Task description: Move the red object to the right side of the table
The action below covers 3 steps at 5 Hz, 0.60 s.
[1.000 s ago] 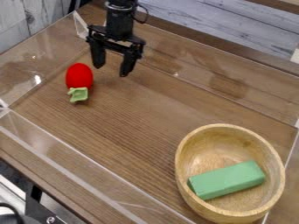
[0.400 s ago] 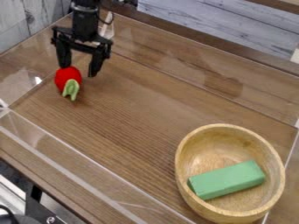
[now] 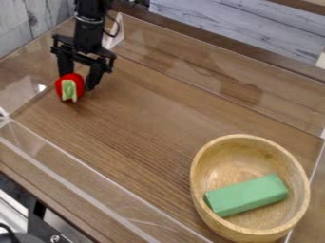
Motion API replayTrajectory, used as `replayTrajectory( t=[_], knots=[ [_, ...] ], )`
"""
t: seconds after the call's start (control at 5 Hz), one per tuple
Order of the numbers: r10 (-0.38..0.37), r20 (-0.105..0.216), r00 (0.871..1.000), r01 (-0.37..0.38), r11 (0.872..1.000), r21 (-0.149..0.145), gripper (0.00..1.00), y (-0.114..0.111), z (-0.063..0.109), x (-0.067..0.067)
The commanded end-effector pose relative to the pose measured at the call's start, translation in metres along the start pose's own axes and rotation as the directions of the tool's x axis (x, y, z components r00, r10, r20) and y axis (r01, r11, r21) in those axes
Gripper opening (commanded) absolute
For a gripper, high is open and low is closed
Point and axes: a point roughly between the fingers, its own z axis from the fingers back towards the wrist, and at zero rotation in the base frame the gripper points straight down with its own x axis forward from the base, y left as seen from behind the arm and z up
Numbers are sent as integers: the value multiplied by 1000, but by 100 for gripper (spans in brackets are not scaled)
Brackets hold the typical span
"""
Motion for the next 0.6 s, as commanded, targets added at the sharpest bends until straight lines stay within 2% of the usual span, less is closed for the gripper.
replayTrajectory(
  t=[0.0,0.4],
  knots=[
    [-69,24,997,69,998,11,0,-3,0,2],
    [-189,54,981,187,982,30,0,-38,40,2]
  ],
)
